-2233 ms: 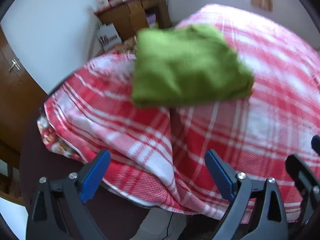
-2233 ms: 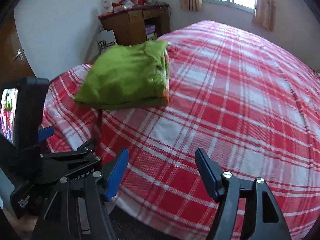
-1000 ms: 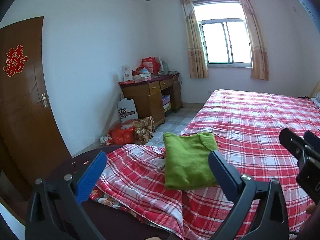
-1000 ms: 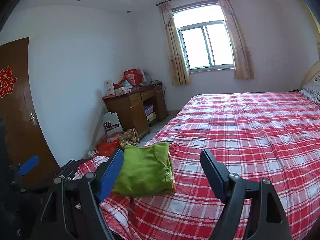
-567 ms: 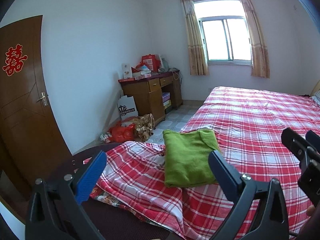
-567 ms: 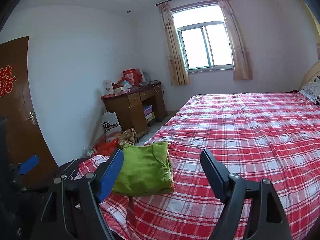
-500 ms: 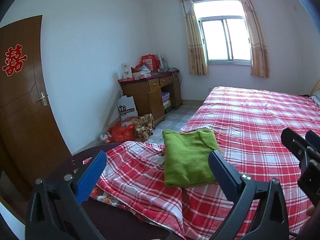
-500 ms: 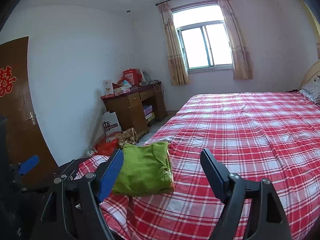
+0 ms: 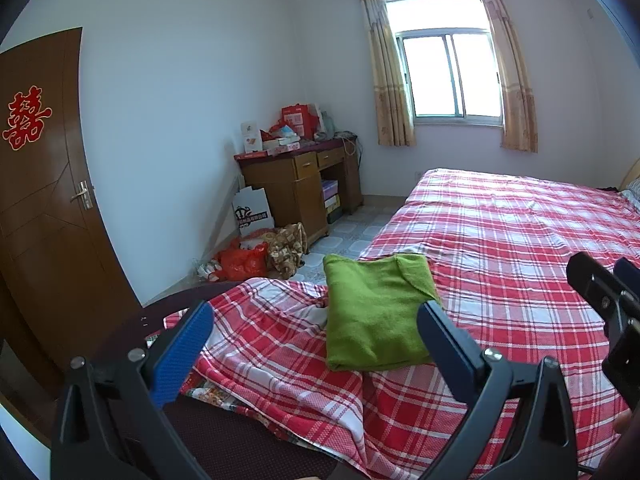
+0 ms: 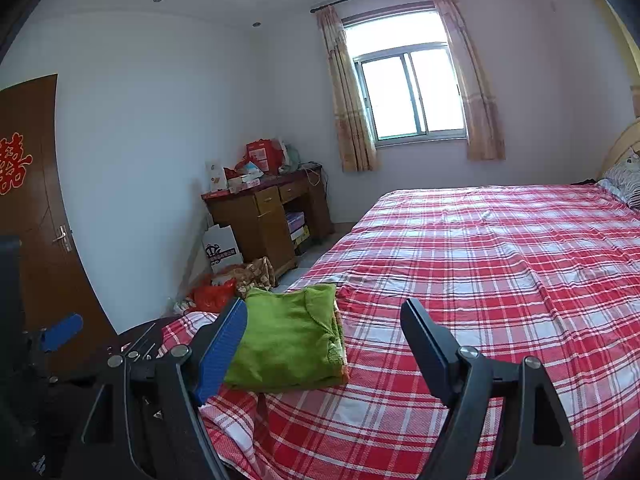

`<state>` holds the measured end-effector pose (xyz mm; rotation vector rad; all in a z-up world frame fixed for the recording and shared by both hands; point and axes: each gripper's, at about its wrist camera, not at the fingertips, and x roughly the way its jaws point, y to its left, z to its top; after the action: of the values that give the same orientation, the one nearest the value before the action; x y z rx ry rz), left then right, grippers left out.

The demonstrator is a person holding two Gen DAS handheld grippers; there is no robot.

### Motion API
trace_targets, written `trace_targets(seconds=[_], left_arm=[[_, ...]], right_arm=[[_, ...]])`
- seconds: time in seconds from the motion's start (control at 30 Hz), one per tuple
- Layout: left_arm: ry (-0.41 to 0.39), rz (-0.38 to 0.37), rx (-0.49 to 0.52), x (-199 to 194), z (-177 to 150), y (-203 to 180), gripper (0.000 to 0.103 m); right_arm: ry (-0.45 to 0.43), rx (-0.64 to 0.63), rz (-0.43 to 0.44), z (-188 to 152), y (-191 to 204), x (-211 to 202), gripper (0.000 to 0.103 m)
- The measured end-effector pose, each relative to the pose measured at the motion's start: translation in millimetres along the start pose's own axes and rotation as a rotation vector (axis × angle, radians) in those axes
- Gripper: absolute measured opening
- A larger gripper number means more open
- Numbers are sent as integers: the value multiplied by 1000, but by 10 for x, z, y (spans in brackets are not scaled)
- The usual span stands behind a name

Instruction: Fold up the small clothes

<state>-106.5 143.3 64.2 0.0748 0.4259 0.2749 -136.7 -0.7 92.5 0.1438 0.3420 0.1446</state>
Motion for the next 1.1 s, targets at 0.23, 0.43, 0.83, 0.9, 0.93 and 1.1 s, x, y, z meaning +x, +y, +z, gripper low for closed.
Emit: trace_targets(seconds=[0.23,0.43,0.83,0.9,0.93,1.1], left_arm=[[5,15,9,34,-11,-18,103],[10,10,5,58,-25,-24,103],[12,17,15,74,-27,-37,103],[21,9,11,85,-26,-37,103],[31,4,7,102,-27,-35,103],[76,-29,-35,214,-47,16,103]], right_arm=[[-11,-2,-7,-12,-15,-20,80],[-15,4,-18,-37,-57,-22,80],[-14,5,-20,-50,-73,-5,80],[-11,3,-22,-55,-81,-4,80],[-6,3,-23,-64,-88,9,80],[7,7,-27,-101,-115,43,80]])
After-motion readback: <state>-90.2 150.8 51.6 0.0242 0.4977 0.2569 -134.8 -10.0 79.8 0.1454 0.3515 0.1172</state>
